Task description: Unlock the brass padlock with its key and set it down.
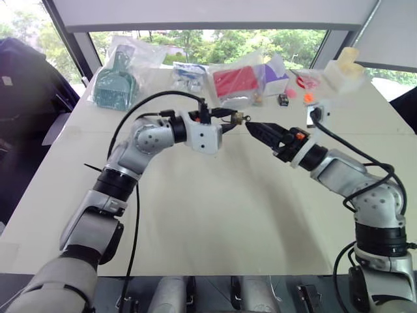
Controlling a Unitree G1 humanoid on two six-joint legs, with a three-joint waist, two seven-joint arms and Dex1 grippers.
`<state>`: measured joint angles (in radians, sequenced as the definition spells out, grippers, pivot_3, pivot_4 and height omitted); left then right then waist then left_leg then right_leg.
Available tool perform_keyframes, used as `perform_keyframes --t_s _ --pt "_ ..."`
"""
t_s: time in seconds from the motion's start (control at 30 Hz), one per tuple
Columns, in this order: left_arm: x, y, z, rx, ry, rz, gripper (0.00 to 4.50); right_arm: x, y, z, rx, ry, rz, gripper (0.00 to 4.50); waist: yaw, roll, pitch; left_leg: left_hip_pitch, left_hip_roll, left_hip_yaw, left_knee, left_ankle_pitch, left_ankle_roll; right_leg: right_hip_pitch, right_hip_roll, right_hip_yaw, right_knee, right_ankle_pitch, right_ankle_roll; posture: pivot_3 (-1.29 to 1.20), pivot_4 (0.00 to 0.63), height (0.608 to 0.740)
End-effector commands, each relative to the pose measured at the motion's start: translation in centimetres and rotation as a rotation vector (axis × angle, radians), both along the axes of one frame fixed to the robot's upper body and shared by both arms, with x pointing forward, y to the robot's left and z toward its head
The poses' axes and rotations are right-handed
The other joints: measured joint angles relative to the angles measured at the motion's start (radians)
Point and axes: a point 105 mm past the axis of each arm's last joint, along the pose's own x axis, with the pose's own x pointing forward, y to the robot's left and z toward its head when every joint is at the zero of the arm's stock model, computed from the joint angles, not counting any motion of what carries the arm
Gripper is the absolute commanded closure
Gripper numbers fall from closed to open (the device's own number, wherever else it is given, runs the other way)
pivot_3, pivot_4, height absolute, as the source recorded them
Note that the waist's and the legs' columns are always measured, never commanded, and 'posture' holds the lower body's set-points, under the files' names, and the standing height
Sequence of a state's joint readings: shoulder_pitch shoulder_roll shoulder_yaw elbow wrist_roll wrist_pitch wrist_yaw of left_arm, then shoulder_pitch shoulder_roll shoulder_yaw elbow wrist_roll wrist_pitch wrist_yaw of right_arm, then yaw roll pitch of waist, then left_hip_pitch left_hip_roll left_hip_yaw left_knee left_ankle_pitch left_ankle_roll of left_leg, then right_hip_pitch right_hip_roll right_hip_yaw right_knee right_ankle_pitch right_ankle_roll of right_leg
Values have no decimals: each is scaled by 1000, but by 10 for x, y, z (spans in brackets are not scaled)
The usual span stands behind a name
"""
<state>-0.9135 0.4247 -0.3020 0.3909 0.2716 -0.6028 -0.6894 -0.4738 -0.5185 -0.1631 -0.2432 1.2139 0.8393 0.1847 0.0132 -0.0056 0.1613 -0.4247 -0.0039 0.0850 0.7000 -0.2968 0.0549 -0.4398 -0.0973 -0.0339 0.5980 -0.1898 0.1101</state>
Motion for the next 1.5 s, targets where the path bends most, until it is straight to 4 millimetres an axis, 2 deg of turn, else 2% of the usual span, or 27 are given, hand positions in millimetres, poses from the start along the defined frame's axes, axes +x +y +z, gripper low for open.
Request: perform_keyframes --t_s 0.03,0.33,0.43,0.63,0.67,0.77,0.93,1.0,1.03,1.23,1.37,1.5 --pt "-11 -8 10 -15 -49 -52 3828 -6 10 16 14 -68 47 275 0 0 0 0 0 0 0 0 0 0 0 0 0 0 0 0 150 740" --pt "-16 -10 7 -7 -46 -75 3828 -2 18 16 53 -60 65 275 -1 0 0 0 0 0 0 0 0 0 0 0 0 0 0 0 150 740" --pt "-16 -9 7 -8 -45 -71 3828 -1 19 17 61 -60 63 1080 -2 0 0 0 0 0 0 0 0 0 0 0 0 0 0 0 150 740" --pt "-14 -6 9 -7 -49 -58 3828 -1 19 13 56 -48 66 4180 -2 0 0 0 0 0 0 0 0 0 0 0 0 0 0 0 150 740" --pt "-14 -6 9 -7 -49 -58 3828 -1 19 13 54 -46 67 4438 -2 0 0 0 0 0 0 0 0 0 0 0 0 0 0 0 150 740" --pt "-14 -6 8 -5 -47 -59 3828 -2 19 12 47 -43 67 4442 -2 0 0 0 0 0 0 0 0 0 0 0 0 0 0 0 150 740" --pt "-13 -2 2 4 32 -54 1434 -1 18 11 44 -41 59 4442 -3 0 0 0 0 0 0 0 0 0 0 0 0 0 0 0 150 740" --pt "-9 3 1 -19 114 -32 399 -1 17 11 41 -43 53 4442 -3 0 0 0 0 0 0 0 0 0 0 0 0 0 0 0 150 740" --pt "-5 7 1 -50 190 -10 20 0 17 11 38 -44 48 4442 -3 0 0 0 0 0 0 0 0 0 0 0 0 0 0 0 150 740" --pt "7 25 10 -271 734 18 20 3 12 11 29 -49 27 4442 -6 0 0 0 0 0 0 0 0 0 0 0 0 0 0 0 150 740" --pt "12 22 20 -348 822 14 20 2 13 12 23 -54 33 4442 -3 0 0 0 0 -1 0 0 0 0 0 0 0 0 0 0 150 740" --pt "15 16 16 -332 820 13 20 1 16 15 22 -61 42 4442 -4 0 0 0 -1 -1 0 0 0 1 0 0 0 0 0 0 150 740"
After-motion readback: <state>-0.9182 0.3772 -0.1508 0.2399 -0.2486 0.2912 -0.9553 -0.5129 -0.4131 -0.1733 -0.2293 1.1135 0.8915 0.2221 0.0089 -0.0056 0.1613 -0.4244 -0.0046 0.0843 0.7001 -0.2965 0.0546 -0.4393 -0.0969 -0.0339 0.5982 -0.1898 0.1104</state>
